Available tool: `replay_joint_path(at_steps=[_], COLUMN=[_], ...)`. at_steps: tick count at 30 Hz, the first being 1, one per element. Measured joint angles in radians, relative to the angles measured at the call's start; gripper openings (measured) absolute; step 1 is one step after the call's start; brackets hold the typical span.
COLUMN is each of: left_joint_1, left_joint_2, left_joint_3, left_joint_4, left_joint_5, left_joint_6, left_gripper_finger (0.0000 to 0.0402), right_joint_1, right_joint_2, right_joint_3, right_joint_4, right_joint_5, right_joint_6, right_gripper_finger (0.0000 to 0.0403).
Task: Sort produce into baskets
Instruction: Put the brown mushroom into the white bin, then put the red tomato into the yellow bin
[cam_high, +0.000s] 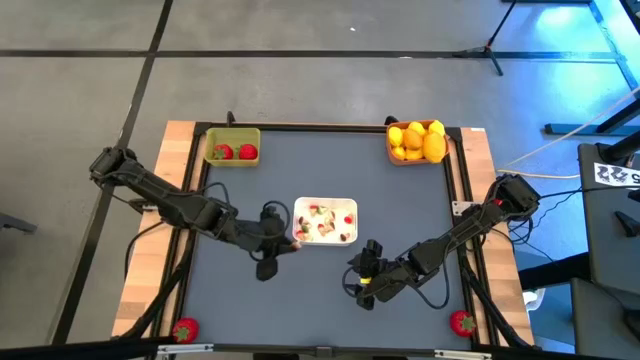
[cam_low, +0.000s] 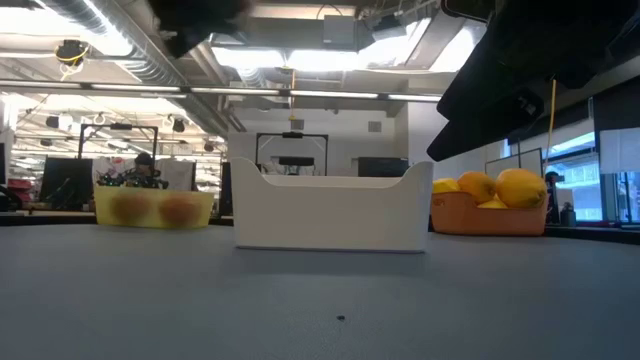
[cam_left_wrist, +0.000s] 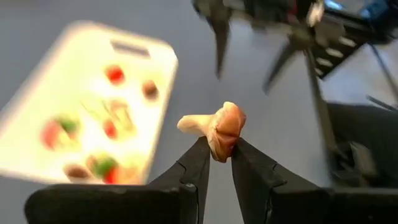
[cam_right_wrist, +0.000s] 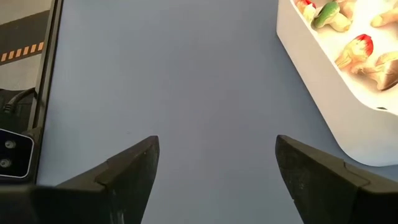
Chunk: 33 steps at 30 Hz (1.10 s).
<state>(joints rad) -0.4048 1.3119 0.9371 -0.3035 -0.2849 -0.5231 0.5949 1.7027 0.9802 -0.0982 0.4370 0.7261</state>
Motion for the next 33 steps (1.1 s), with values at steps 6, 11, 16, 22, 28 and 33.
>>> replay_joint_path(at_steps=[6, 11, 16, 22, 28, 33], left_joint_1=[0.074, 0.132, 0.155, 0.108, -0.005, -0.125], left_joint_2=[0.048, 0.117, 0.145, 0.065, -0.018, -0.044], left_joint_3=[0.000, 0.000, 0.000, 0.000, 0.000, 0.000], left_joint_4=[0.123, 0.133, 0.129, 0.080, -0.011, -0.088], left_joint_5=[-0.060, -0.061, -0.015, 0.070, 0.133, 0.149], left_joint_6=[0.183, 0.161, 0.158, 0.106, -0.020, -0.175], left_gripper_finger=[0.0071, 0.0128, 0.0204, 0.0236, 0.0237, 0.0237], right_joint_1=[0.000, 0.000, 0.000, 0.000, 0.000, 0.000], right_joint_2=[0.000, 0.000, 0.000, 0.000, 0.000, 0.000], right_joint_3=[0.000, 0.000, 0.000, 0.000, 0.000, 0.000], right_joint_4=[-0.002, -0.007, -0.007, -0.009, -0.008, -0.008], right_joint_5=[0.000, 0.000, 0.000, 0.000, 0.000, 0.000], right_joint_6=[-0.001, 0.000, -0.001, -0.001, 0.000, 0.000], right_gripper_finger=[0.0319, 0.0319, 0.0319, 0.0319, 0.0319, 0.0319])
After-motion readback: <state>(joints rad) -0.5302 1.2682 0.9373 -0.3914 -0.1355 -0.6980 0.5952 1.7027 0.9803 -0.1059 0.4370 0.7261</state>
